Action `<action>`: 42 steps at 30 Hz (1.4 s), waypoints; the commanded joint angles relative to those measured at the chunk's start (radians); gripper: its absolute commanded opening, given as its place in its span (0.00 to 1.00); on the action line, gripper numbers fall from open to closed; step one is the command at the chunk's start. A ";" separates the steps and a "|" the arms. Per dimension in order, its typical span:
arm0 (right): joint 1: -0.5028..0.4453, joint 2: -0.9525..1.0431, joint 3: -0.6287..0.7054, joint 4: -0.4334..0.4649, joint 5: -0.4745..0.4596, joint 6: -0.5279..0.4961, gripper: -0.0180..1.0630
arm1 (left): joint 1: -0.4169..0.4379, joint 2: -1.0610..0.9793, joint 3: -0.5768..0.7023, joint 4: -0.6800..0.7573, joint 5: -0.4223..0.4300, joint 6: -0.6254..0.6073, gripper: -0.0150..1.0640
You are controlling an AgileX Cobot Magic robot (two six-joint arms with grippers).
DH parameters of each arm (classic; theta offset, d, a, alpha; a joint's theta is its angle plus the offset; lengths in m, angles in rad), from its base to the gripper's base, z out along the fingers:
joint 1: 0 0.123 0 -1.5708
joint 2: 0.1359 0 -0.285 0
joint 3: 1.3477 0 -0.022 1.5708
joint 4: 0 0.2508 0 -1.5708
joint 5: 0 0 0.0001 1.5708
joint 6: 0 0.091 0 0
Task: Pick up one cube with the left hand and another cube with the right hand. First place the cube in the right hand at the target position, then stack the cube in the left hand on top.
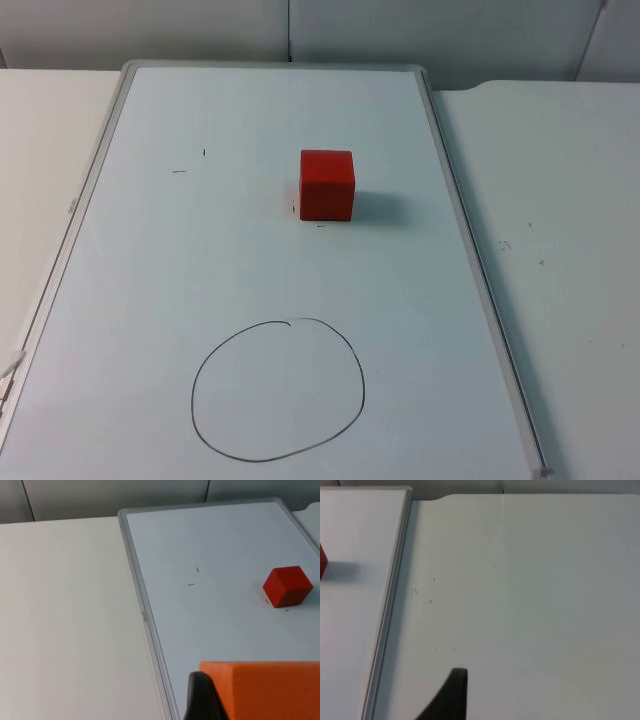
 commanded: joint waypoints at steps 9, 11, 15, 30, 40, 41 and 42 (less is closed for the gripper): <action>-0.005 -0.004 0.004 0.047 -0.011 -0.007 0.99 | -0.006 -0.101 0.073 -0.010 0.026 -0.012 0.11; -0.005 0.004 -0.013 0.093 -0.015 -0.057 0.98 | -0.006 -0.101 0.073 -0.010 0.026 -0.012 0.11; -0.005 0.111 -0.055 0.159 -0.049 -0.141 0.98 | -0.006 -0.101 0.073 -0.010 0.024 -0.012 0.11; 0.003 0.942 -0.578 0.589 -0.232 -0.547 0.98 | -0.006 -0.101 0.073 -0.006 0.012 -0.008 0.11; 0.321 1.533 -1.058 0.409 -0.237 -0.322 0.98 | -0.006 -0.101 0.073 0.011 0.003 -0.008 0.11; 0.368 1.598 -1.100 0.344 -0.237 -0.236 0.98 | -0.006 -0.101 0.073 0.017 0.002 -0.008 0.11; 0.427 1.680 -1.169 0.239 -0.229 -0.116 0.98 | -0.006 -0.101 0.073 0.022 0.002 -0.008 0.11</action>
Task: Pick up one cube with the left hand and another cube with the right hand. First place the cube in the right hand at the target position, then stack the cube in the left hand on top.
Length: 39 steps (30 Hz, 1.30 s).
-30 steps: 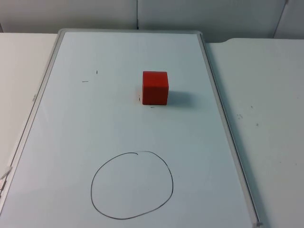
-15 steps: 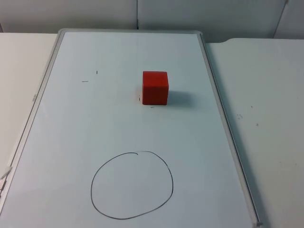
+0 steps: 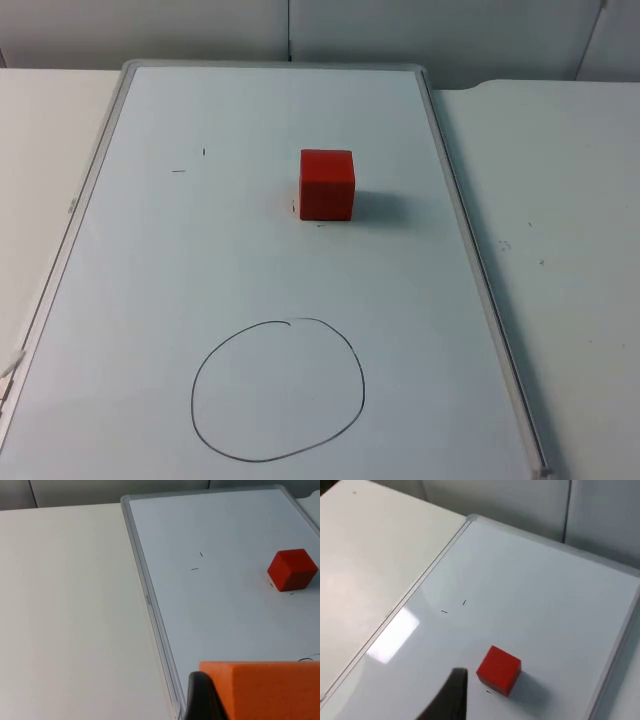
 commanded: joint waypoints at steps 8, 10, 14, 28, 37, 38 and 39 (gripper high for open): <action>0.192 0.396 -0.263 -0.309 0.063 0.465 0.98 | -0.006 -0.004 0.002 0.011 -0.024 -0.004 0.11; 0.210 0.475 -0.313 -0.320 0.079 0.529 0.98 | -0.006 -0.004 0.002 0.011 -0.024 -0.004 0.11; 0.216 0.578 -0.354 -0.318 0.087 0.611 0.98 | -0.006 -0.004 0.002 0.008 -0.024 -0.004 0.11; 0.216 0.800 -0.399 -0.370 0.028 0.815 0.93 | -0.006 -0.004 0.002 0.006 -0.025 -0.004 0.11; 0.216 0.866 -0.472 -0.362 0.055 0.827 0.93 | -0.006 -0.004 0.002 0.006 -0.025 -0.004 0.11; 0.216 0.868 -0.472 -0.362 0.058 0.827 0.92 | -0.006 -0.004 0.002 0.006 -0.025 -0.004 0.11; 0.216 0.868 -0.472 -0.362 0.058 0.827 0.92 | -0.006 -0.004 0.002 0.006 -0.025 -0.004 0.11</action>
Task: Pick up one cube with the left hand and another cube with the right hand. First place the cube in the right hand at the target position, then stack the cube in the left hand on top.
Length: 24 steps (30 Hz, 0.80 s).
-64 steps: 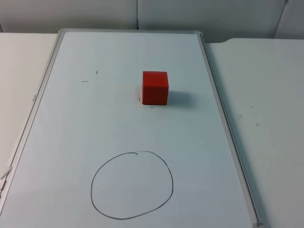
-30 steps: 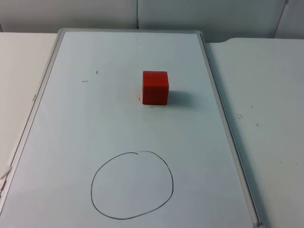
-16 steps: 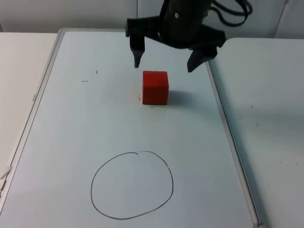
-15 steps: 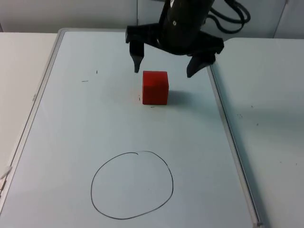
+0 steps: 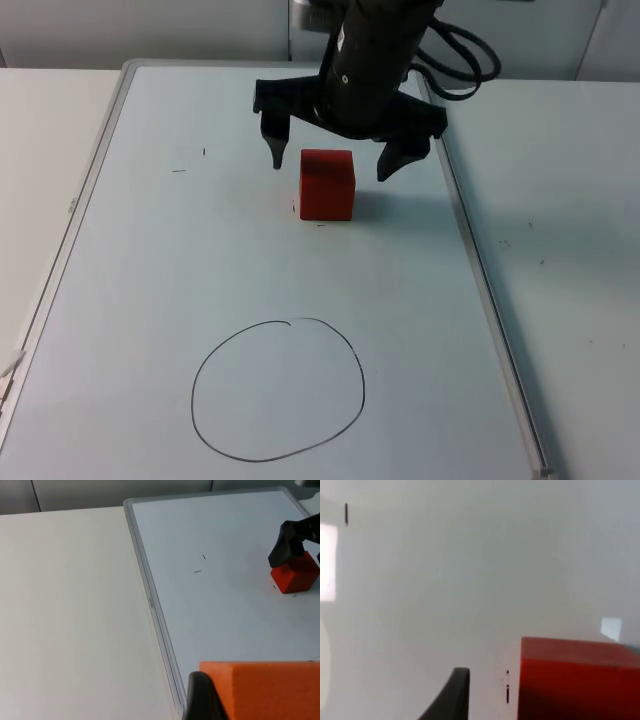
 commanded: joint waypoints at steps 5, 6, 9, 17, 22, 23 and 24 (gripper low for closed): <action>0.005 0.014 -0.008 0.026 0.008 0.004 0.79 | -0.006 -0.004 0.002 -0.003 -0.017 -0.004 0.11; 0.005 0.020 -0.008 0.025 0.006 0.004 0.74 | -0.006 -0.004 0.002 -0.003 -0.017 -0.004 0.11; 0.005 0.026 -0.008 0.027 0.009 0.004 0.56 | -0.006 -0.004 0.002 -0.003 -0.017 -0.004 0.11; 0.005 0.011 -0.037 0.023 0.027 -0.039 0.05 | -0.006 -0.004 0.002 -0.003 -0.017 -0.004 0.11; 0.005 -0.046 -0.145 0.028 0.135 -0.179 0.01 | -0.006 -0.004 0.002 -0.003 -0.017 -0.004 0.11; 0.005 -0.067 -0.173 0.028 0.165 -0.221 0.01 | -0.006 -0.004 0.002 -0.003 -0.017 -0.004 0.11; 0.005 -0.090 -0.214 0.028 0.200 -0.262 0.01 | -0.006 -0.004 0.002 -0.003 -0.017 -0.004 0.11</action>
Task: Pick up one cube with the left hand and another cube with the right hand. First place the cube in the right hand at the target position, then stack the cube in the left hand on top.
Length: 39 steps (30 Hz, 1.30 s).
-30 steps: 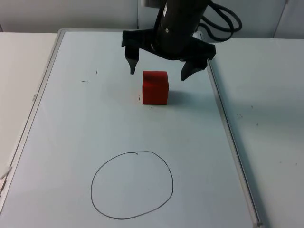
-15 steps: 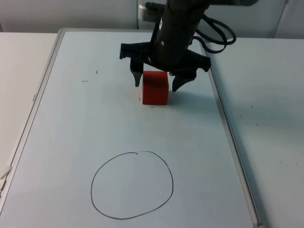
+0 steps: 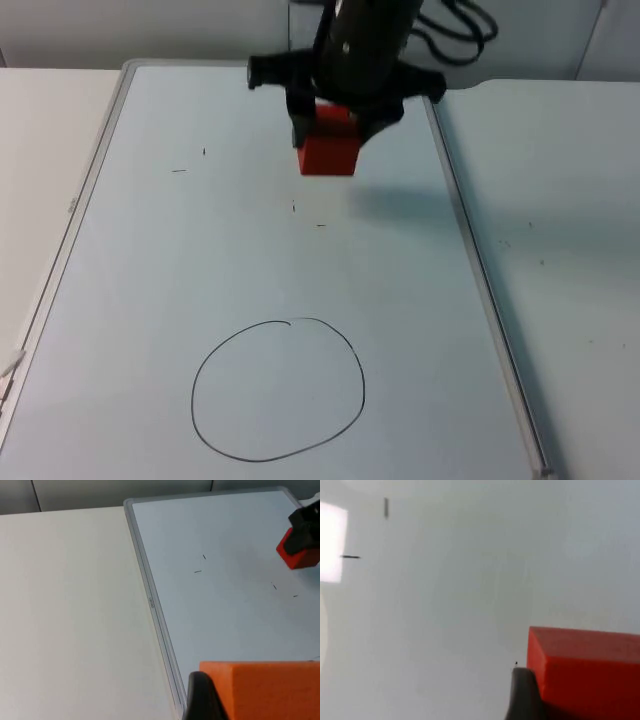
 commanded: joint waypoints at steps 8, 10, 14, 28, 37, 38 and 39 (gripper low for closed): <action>0.011 -0.276 -0.182 -0.028 0.185 -0.253 0.01 | -0.006 -0.004 0.002 0.000 -0.017 -0.004 0.11; 0.032 -0.349 -0.182 -0.092 0.186 -0.270 0.01 | -0.006 -0.004 0.002 0.001 -0.017 -0.004 0.11; 0.090 -0.453 -0.182 -0.193 0.186 -0.306 0.01 | -0.006 -0.004 0.002 0.001 -0.017 -0.004 0.11; 0.383 -0.759 -0.173 -0.157 0.186 -0.403 0.01 | -0.006 -0.004 0.002 0.008 -0.015 -0.004 0.11; 0.453 -1.079 0.322 -0.165 0.124 -0.366 0.01 | -0.006 -0.004 0.002 0.004 -0.013 -0.004 0.11; 0.453 -1.136 0.409 -0.167 0.075 -0.346 0.01 | -0.006 -0.004 0.002 0.004 -0.013 -0.004 0.11; 0.453 -1.182 0.512 -0.177 0.021 -0.321 0.01 | -0.006 -0.004 0.002 0.004 -0.013 -0.004 0.11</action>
